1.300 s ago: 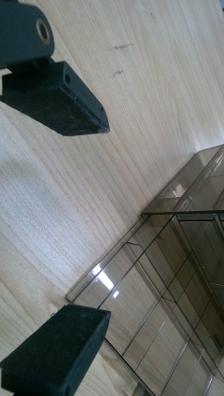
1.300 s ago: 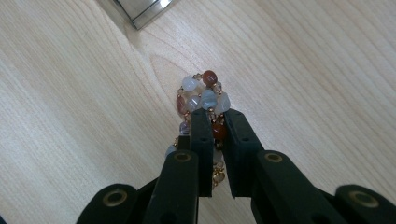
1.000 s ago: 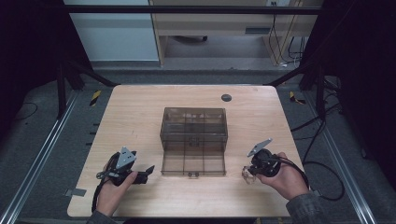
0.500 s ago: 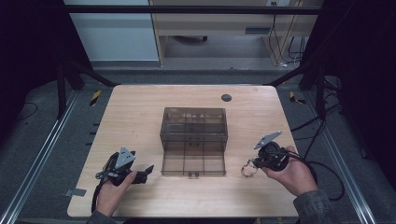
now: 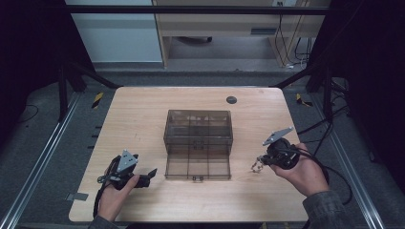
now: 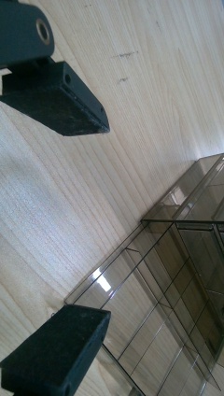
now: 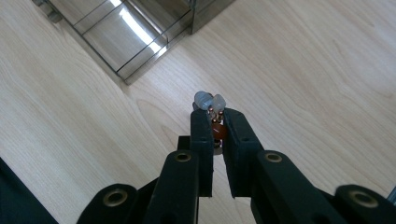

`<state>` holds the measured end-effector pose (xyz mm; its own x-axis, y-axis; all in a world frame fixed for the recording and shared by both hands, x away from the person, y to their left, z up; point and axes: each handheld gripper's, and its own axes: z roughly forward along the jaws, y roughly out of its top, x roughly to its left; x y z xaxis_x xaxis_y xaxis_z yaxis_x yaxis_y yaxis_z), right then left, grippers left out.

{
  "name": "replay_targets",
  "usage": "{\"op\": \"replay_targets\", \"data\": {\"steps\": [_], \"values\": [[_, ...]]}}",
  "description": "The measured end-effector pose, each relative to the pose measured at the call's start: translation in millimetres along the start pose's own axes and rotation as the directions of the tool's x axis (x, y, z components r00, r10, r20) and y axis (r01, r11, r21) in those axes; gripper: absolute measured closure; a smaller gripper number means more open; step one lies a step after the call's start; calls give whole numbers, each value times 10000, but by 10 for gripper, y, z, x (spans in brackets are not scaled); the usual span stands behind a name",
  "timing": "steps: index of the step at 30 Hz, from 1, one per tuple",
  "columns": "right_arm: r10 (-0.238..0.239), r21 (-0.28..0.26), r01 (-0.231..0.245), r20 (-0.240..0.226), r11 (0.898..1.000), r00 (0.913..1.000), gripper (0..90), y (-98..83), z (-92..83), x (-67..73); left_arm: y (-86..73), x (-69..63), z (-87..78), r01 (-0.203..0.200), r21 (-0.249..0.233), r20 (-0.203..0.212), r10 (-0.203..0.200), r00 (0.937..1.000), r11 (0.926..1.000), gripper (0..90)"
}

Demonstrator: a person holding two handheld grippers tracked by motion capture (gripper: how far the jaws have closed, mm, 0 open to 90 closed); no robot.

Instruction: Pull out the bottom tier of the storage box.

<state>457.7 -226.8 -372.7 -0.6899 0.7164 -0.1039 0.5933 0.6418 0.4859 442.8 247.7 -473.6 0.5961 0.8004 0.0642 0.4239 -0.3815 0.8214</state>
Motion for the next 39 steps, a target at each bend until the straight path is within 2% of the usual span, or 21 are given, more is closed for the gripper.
{"op": "replay_targets", "data": {"steps": [13, 21, 39], "values": [[115, -284, -106, 313, 9995, 9994, 837, 127, -153, -41, 0, 2, -1, 30, -1, 22, -30, 10000, 10000, 87], [-28, -485, 50, 464, 9988, 9989, 837, 241, -305, -42, -1, 5, -4, 72, -38, -2, -72, 10000, 10000, 87], [-44, -1057, 105, 581, 9943, 9983, 837, 403, -561, -49, -2, 9, -5, 101, -25, -16, -102, 9999, 9999, 87]]}}
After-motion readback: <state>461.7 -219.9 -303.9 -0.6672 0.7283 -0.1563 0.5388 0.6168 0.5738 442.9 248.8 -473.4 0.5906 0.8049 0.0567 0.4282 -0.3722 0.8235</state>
